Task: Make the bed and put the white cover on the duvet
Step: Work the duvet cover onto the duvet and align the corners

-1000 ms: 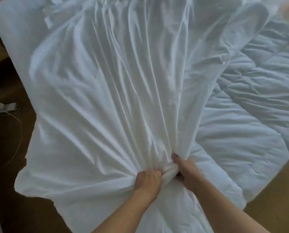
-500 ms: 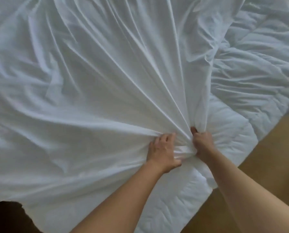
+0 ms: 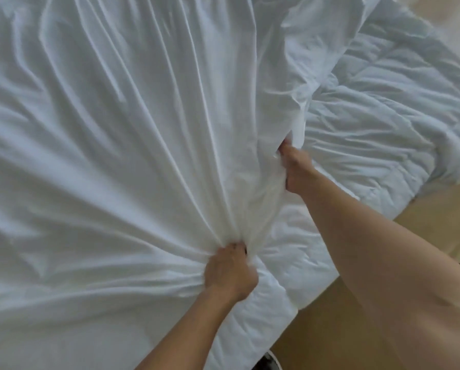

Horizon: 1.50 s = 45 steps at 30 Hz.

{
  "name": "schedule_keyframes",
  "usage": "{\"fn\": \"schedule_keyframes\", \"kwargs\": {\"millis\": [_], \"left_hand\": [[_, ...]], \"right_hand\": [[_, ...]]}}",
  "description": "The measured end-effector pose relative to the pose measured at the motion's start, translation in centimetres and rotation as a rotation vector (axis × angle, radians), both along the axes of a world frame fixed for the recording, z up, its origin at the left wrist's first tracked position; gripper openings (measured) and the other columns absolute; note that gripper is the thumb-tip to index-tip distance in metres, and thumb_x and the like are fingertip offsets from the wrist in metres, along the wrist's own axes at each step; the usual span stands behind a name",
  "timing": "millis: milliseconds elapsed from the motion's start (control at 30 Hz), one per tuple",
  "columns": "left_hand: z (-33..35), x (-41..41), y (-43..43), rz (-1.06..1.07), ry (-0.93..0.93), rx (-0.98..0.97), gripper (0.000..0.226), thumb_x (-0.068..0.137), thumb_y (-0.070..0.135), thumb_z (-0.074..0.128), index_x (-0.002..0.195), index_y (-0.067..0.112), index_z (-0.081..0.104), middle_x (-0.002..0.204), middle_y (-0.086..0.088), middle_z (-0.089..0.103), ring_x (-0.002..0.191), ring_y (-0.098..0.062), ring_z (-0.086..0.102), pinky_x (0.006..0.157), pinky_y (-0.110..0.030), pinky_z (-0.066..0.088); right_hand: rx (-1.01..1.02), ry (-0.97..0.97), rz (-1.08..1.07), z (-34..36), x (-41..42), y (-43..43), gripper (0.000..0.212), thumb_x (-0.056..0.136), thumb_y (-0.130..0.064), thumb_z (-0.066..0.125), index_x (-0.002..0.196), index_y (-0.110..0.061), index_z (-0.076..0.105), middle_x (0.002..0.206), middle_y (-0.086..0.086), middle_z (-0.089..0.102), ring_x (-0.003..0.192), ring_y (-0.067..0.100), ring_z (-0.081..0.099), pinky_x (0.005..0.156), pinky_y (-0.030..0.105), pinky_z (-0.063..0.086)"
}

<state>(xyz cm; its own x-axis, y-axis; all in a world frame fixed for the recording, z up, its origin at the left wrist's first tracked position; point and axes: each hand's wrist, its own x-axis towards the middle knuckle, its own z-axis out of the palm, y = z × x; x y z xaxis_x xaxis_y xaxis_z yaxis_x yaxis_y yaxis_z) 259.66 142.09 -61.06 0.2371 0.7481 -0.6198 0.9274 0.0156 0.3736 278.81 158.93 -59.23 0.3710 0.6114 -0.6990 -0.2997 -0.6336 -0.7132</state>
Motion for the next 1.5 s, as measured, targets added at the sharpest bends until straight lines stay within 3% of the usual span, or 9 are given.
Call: {"fn": "schedule_keyframes", "kwargs": {"millis": [100,200,500,700,900,1000,1200,1333,1500], "left_hand": [[-0.8,3.8,0.0,0.05,-0.038,0.289,0.053,0.079,0.044,0.055,0.126,0.022,0.047,0.121,-0.002,0.053,0.111,-0.026,0.052,0.094,-0.041,0.045],[-0.9,8.3,0.7,-0.095,-0.052,0.331,0.059,0.084,0.036,0.061,0.14,0.029,0.041,0.131,-0.002,0.046,0.117,-0.027,0.046,0.099,-0.039,0.039],[-0.5,15.6,3.6,-0.084,-0.077,0.088,0.054,0.08,0.036,0.063,0.128,0.024,0.041,0.129,0.0,0.042,0.123,-0.028,0.042,0.104,-0.045,0.039],[-0.2,23.6,9.2,0.177,-0.036,0.557,0.09,0.069,0.039,0.075,0.147,0.026,0.033,0.145,-0.007,0.038,0.121,-0.031,0.045,0.096,-0.047,0.043],[-1.4,33.6,18.1,0.3,0.176,0.359,0.092,0.07,0.025,0.068,0.153,0.015,0.03,0.156,-0.013,0.026,0.138,-0.041,0.034,0.109,-0.06,0.033],[-2.5,37.9,22.3,0.33,0.236,0.224,0.099,0.088,0.031,0.056,0.161,0.014,-0.009,0.165,-0.005,-0.026,0.152,-0.044,-0.01,0.116,-0.071,0.014],[-3.6,43.0,32.7,0.45,0.263,0.071,0.121,0.084,0.044,0.066,0.154,0.019,-0.03,0.163,-0.009,-0.033,0.15,-0.048,-0.017,0.112,-0.079,0.004],[-4.2,45.4,38.7,0.412,0.229,0.119,0.125,0.083,0.051,0.067,0.153,0.023,-0.032,0.161,-0.02,-0.031,0.147,-0.057,-0.017,0.113,-0.078,0.002],[-4.0,49.9,48.5,0.493,0.209,0.205,0.113,0.085,0.048,0.064,0.157,-0.002,-0.006,0.166,-0.019,-0.003,0.152,-0.046,-0.005,0.112,-0.079,0.002]], "right_hand": [[-0.12,-0.416,0.061,-0.4,4.0,-4.0,0.05,0.099,-0.046,0.057,0.123,-0.002,0.062,0.103,0.01,0.061,0.087,0.023,0.056,0.057,0.022,0.042],[-0.176,-0.425,0.093,-1.6,7.8,-10.8,0.05,0.1,-0.047,0.055,0.132,-0.009,0.058,0.11,0.006,0.059,0.094,0.024,0.054,0.075,0.031,0.042],[-0.09,0.23,0.113,-1.4,13.1,-8.2,0.047,0.086,-0.03,0.07,0.128,-0.01,0.063,0.113,0.01,0.075,0.105,0.032,0.071,0.099,0.049,0.054],[0.176,0.764,0.203,-1.1,20.6,2.1,0.068,0.095,-0.057,0.055,0.147,-0.014,0.052,0.148,0.017,0.052,0.137,0.036,0.049,0.116,0.051,0.037],[0.162,0.859,0.202,-1.5,29.6,13.5,0.078,0.088,-0.06,0.061,0.149,-0.013,0.048,0.15,0.018,0.049,0.136,0.041,0.049,0.115,0.059,0.033],[0.155,0.693,0.052,-1.2,34.7,18.5,0.063,0.086,-0.047,0.068,0.137,-0.013,0.058,0.129,0.016,0.067,0.118,0.039,0.065,0.107,0.056,0.044],[0.04,0.272,0.021,-2.9,41.6,27.7,0.021,0.086,-0.028,0.071,0.102,-0.019,0.062,0.09,0.01,0.063,0.067,0.021,0.063,0.062,0.031,0.057],[0.175,-0.609,0.437,-4.3,45.9,33.5,0.079,0.072,-0.034,0.074,0.142,-0.034,0.039,0.131,0.0,0.046,0.107,0.018,0.053,0.099,0.033,0.048],[0.401,-1.245,0.645,-3.0,45.2,41.2,0.086,0.075,-0.057,0.062,0.149,-0.034,0.024,0.165,0.006,0.01,0.147,0.033,0.02,0.113,0.053,0.027]]}}
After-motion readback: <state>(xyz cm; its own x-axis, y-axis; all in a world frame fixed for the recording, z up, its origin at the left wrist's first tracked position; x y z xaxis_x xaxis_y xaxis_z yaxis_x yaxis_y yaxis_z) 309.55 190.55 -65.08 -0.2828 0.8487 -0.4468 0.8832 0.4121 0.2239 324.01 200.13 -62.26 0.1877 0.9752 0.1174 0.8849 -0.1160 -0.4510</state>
